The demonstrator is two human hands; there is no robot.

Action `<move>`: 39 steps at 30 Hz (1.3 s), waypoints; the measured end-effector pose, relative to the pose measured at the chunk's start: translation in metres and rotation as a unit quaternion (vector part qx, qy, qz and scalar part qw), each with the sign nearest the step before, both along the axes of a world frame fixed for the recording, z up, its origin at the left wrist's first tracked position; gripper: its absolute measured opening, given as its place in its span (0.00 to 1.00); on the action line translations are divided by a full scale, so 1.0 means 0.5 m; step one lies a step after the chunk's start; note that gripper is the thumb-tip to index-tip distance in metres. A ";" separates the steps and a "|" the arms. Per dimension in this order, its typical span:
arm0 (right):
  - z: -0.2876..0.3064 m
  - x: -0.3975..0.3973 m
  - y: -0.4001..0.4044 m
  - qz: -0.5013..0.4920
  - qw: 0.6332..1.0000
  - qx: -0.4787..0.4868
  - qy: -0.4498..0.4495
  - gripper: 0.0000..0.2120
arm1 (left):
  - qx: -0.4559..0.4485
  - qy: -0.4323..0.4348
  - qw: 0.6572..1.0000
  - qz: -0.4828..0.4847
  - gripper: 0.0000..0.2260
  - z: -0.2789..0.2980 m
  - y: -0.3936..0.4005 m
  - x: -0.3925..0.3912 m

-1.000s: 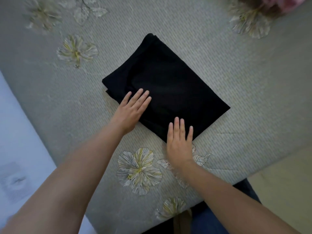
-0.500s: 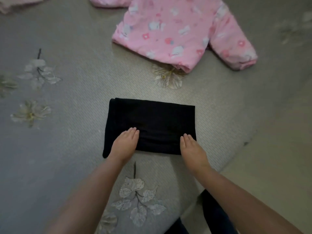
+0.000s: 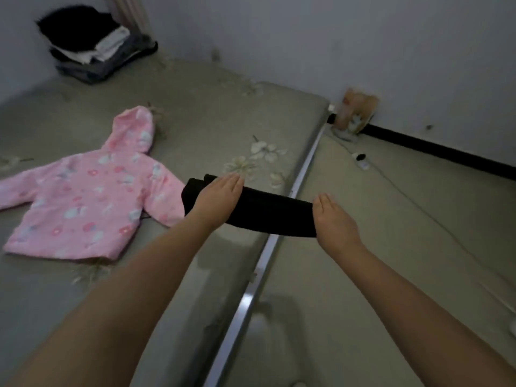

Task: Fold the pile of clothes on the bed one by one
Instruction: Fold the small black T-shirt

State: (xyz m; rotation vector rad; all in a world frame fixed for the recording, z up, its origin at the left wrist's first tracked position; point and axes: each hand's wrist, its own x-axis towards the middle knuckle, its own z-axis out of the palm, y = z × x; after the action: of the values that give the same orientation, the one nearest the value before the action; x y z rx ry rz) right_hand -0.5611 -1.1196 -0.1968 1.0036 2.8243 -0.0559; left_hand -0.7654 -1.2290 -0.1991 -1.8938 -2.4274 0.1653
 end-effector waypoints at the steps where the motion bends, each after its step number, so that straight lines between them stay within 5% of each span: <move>1: 0.033 0.041 0.065 -0.026 1.000 0.017 -0.001 0.29 | 0.024 -0.008 1.000 -0.006 0.26 0.027 0.078 0.032; 9: 0.275 0.273 0.468 -0.137 0.979 0.145 0.047 0.31 | 0.107 0.068 0.983 -0.130 0.26 0.282 0.581 0.227; 18: 0.446 0.328 0.913 -0.198 0.958 0.172 0.113 0.28 | 0.178 0.108 0.958 -0.200 0.19 0.470 1.085 0.268; 29: 0.534 0.271 1.453 -0.196 0.948 0.208 0.142 0.28 | 0.212 0.117 0.956 -0.163 0.21 0.550 1.621 0.211; 39: 0.537 -0.011 1.961 -0.016 0.968 0.183 0.170 0.27 | 0.174 0.152 0.973 -0.009 0.19 0.563 1.979 -0.026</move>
State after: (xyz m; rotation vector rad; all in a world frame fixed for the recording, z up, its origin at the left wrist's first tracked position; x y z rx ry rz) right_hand -0.5667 -0.1392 0.0716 1.2155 3.2069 0.3350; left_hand -0.7787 -0.2394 0.0826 -1.6046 -2.0782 0.0226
